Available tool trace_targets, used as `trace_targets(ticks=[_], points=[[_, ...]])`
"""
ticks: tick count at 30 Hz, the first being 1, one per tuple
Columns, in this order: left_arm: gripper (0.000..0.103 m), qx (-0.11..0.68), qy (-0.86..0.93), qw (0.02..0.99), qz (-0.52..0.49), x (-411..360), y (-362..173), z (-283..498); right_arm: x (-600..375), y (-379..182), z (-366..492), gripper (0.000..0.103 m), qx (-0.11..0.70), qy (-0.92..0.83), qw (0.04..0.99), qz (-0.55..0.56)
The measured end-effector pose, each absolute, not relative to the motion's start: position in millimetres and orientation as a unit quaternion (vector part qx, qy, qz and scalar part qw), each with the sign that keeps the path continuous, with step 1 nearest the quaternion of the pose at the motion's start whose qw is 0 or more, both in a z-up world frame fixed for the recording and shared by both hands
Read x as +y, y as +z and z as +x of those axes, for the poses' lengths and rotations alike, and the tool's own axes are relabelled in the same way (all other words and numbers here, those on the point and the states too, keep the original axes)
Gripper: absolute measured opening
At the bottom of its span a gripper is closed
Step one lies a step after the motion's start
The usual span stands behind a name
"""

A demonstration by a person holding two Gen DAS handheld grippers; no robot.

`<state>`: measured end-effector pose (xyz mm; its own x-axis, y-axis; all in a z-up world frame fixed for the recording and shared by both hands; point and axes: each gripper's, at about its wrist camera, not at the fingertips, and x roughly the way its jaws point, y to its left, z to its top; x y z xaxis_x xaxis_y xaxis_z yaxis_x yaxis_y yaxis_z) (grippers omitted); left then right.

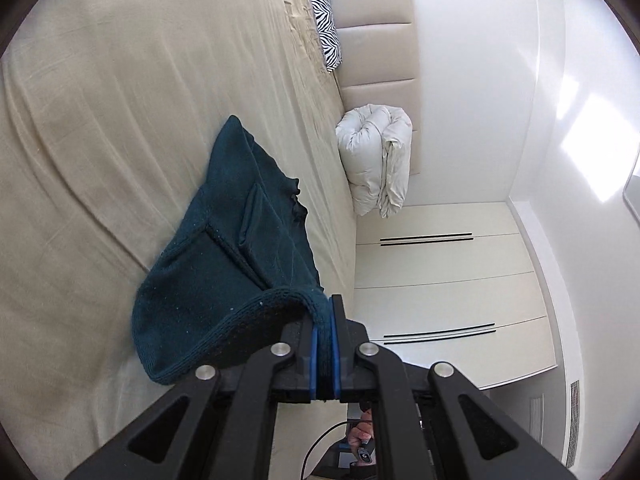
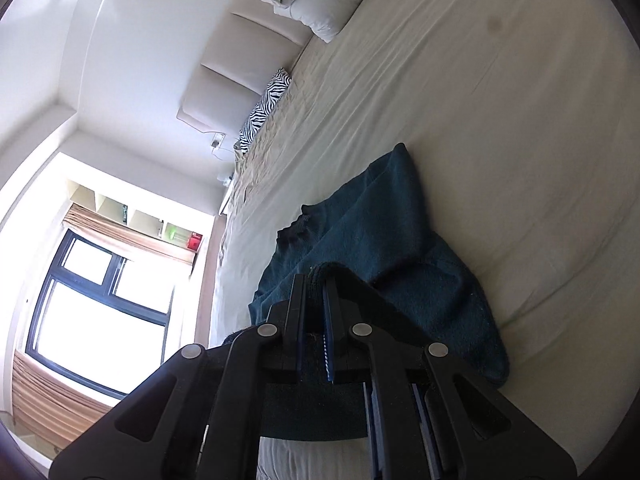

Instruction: Fold small clothes

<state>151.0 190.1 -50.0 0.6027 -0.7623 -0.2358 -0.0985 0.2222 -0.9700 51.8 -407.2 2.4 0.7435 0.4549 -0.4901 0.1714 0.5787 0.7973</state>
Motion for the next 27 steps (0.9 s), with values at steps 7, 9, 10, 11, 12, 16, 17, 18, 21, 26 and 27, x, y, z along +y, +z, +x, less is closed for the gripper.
trace_targets(ticks=[7,9,10,11,12,16,17,18,21,26,27], points=[[0.007,0.379,-0.228,0.696,-0.565,189.8,-54.5,221.6,-427.0,-17.1,126.0,0.007,0.349,0.053,0.820,0.451],[0.007,0.380,-0.223,0.702,-0.560,190.3,-56.5,240.3,-430.8,-25.1,146.7,0.006,0.354,0.042,0.820,0.448],[0.007,0.381,-0.219,0.703,-0.559,190.9,-58.5,249.0,-432.2,-29.0,156.8,0.007,0.357,0.038,0.820,0.446],[0.007,0.381,-0.217,0.703,-0.560,191.1,-60.9,257.9,-433.0,-34.4,166.4,0.006,0.360,0.032,0.819,0.445],[0.007,0.383,-0.214,0.704,-0.559,190.8,-63.4,266.7,-433.9,-38.5,176.3,0.006,0.363,0.029,0.818,0.444],[0.007,0.397,-0.200,0.707,-0.550,186.9,-76.5,299.6,-432.0,-57.1,212.0,0.007,0.374,0.016,0.816,0.440],[0.007,0.399,-0.198,0.708,-0.548,186.1,-80.2,306.9,-431.5,-60.9,220.2,0.007,0.375,0.014,0.816,0.439],[0.007,0.401,-0.195,0.709,-0.547,185.3,-84.6,314.3,-429.3,-65.7,222.4,0.007,0.377,0.011,0.816,0.438],[0.007,0.409,-0.188,0.710,-0.541,183.3,-94.7,334.6,-429.3,-77.0,241.2,0.007,0.381,-0.001,0.815,0.436],[0.008,0.421,-0.174,0.715,-0.530,183.8,-112.3,356.3,-435.1,-100.5,263.4,0.007,0.392,-0.026,0.807,0.441],[0.010,0.424,-0.171,0.716,-0.527,185.0,-116.0,358.3,-435.8,-105.6,266.5,0.007,0.392,-0.031,0.805,0.444]])
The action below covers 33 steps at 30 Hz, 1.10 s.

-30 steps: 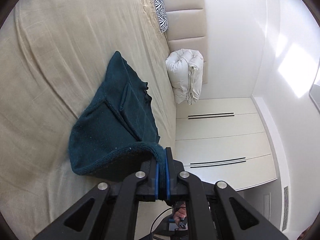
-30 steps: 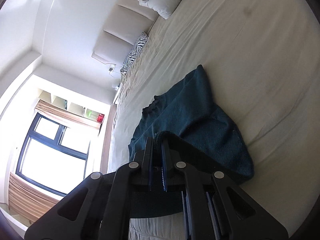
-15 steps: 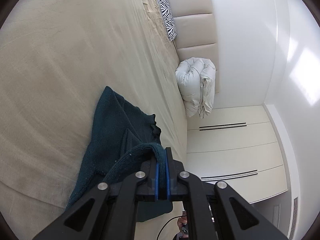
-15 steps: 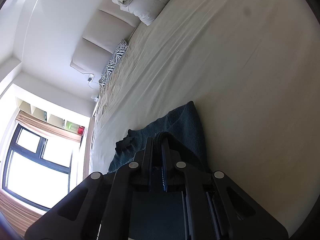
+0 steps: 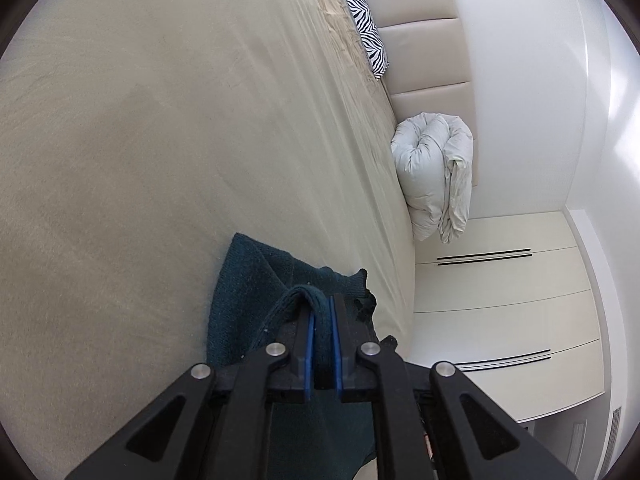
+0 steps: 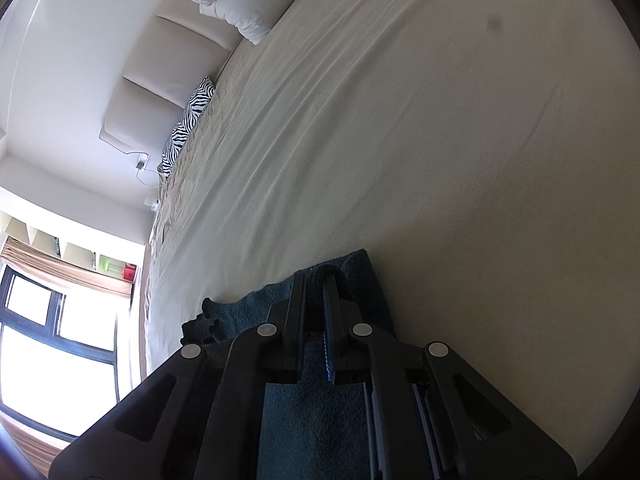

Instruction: Fold small clothes

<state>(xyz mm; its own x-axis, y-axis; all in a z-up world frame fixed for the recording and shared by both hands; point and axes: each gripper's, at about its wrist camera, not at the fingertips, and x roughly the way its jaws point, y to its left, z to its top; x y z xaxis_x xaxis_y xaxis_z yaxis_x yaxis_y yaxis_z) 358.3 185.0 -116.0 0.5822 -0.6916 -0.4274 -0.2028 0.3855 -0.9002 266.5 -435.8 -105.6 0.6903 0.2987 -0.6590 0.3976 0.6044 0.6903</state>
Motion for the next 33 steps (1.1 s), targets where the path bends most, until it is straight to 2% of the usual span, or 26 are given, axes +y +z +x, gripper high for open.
trace_targets(ticks=[1,2,3,5,8,9,10,15,25,28,33], points=[[0.014,0.426,-0.169,0.715,-0.529,185.8,-119.4,360.6,-436.2,-110.2,269.5,0.007,0.395,-0.034,0.803,0.445],[0.029,0.426,-0.167,0.712,-0.532,186.4,-122.2,361.6,-435.9,-114.9,272.9,0.007,0.400,-0.037,0.801,0.443],[0.049,0.424,-0.162,0.715,-0.532,187.4,-122.4,358.8,-435.2,-118.6,276.6,0.008,0.407,-0.040,0.798,0.443],[0.065,0.411,-0.148,0.728,-0.529,193.3,-117.7,353.1,-433.2,-124.4,282.6,0.015,0.411,-0.035,0.795,0.446],[0.066,0.403,-0.150,0.738,-0.520,199.8,-108.9,343.3,-433.8,-117.1,280.9,0.033,0.396,-0.034,0.808,0.434],[0.066,0.403,-0.151,0.743,-0.512,200.3,-105.4,339.6,-435.1,-113.9,279.2,0.054,0.392,-0.042,0.813,0.429],[0.066,0.403,-0.153,0.749,-0.504,199.8,-101.9,335.6,-437.3,-111.5,276.1,0.064,0.384,-0.049,0.816,0.430],[0.066,0.402,-0.155,0.780,-0.455,191.7,-87.2,301.4,-448.1,-99.3,255.5,0.063,0.383,-0.050,0.824,0.415],[0.066,0.426,-0.153,0.812,-0.369,160.7,-91.0,230.8,-401.4,-91.1,194.0,0.055,0.454,-0.016,0.856,0.246],[0.066,0.433,-0.148,0.816,-0.354,156.3,-95.9,223.7,-397.2,-95.4,169.1,0.049,0.465,-0.007,0.855,0.229],[0.064,0.437,-0.136,0.826,-0.329,149.3,-102.7,218.9,-405.4,-101.0,138.3,0.049,0.467,-0.002,0.848,0.250]])
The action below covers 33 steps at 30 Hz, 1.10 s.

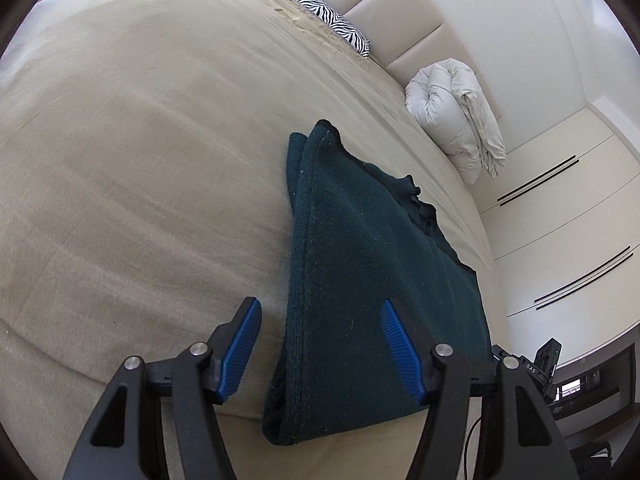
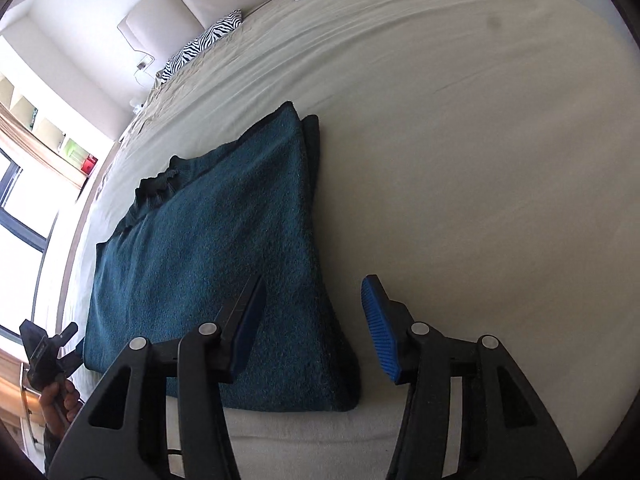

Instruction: Fold small clothes

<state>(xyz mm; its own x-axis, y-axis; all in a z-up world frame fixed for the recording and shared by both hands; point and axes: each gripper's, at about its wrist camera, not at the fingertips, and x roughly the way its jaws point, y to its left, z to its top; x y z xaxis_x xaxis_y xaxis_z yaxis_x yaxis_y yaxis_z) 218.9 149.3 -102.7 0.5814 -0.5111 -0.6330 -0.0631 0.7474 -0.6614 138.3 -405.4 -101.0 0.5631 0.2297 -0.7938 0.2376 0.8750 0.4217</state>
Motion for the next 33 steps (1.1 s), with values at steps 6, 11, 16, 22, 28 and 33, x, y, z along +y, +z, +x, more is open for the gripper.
trace_targets(ticks=[6,11,16,22,28,33], points=[[0.046,0.441,-0.133,0.842,-0.281,133.9,-97.2,215.4,-410.1,-102.8,123.0,0.048,0.458,0.022,0.846,0.273],[0.042,0.430,-0.128,0.862,-0.235,121.1,-87.2,207.1,-413.9,-105.0,121.5,0.044,0.454,0.023,0.844,0.283],[0.018,0.434,-0.128,0.864,-0.222,116.2,-88.3,207.6,-408.4,-107.6,120.8,0.026,0.466,0.025,0.845,0.260],[0.008,0.435,-0.122,0.867,-0.208,118.8,-90.5,204.7,-409.5,-102.6,115.2,0.009,0.461,0.012,0.852,0.248],[0.007,0.434,-0.122,0.871,-0.195,116.2,-87.6,203.0,-405.8,-97.0,111.7,0.008,0.458,-0.001,0.857,0.238],[0.007,0.433,-0.121,0.872,-0.195,120.7,-87.2,198.0,-407.4,-92.3,104.6,0.007,0.449,-0.006,0.858,0.248]])
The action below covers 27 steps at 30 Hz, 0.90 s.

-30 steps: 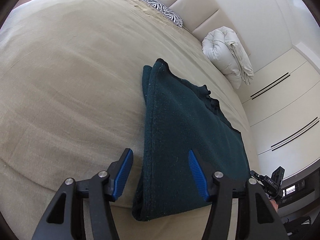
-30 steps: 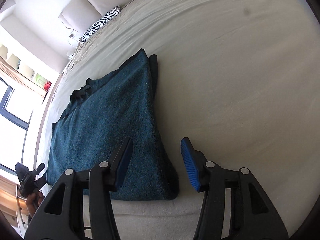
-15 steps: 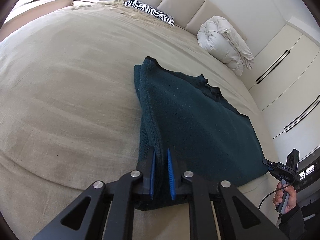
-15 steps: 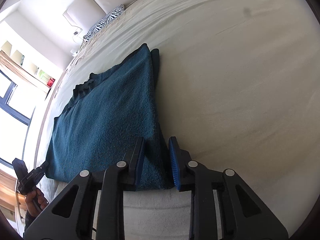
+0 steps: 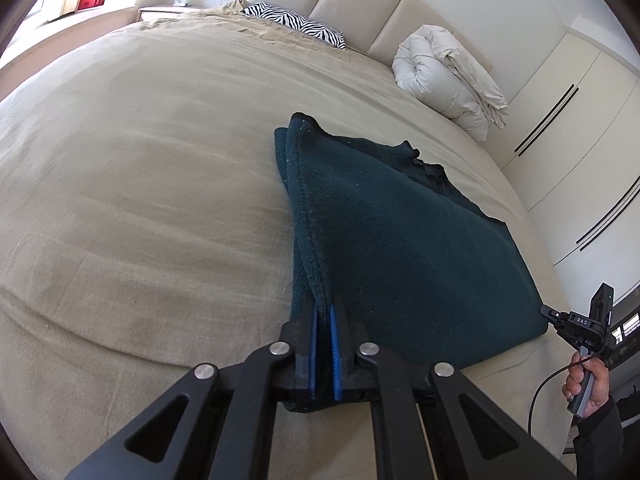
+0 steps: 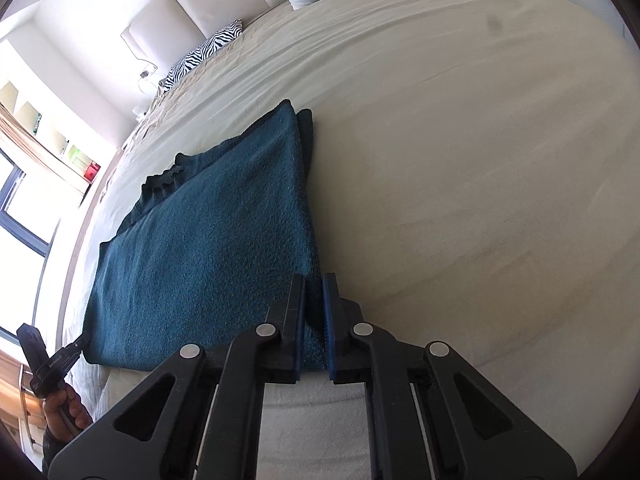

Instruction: Fold small clothes

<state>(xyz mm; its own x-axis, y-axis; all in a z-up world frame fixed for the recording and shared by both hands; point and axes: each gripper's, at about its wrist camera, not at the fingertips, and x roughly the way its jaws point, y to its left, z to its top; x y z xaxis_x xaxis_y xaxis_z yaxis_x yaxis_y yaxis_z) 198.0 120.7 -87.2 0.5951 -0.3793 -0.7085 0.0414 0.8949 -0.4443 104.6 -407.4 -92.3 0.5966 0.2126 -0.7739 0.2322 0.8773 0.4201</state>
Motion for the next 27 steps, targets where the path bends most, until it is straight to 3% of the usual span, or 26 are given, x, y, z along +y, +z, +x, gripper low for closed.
trace_targets(ticks=[27], points=[[0.008,0.451,-0.121,0.862,-0.199,125.5,-103.1,195.9,-417.7,-110.4,93.1,0.006,0.465,-0.006,0.842,0.275]])
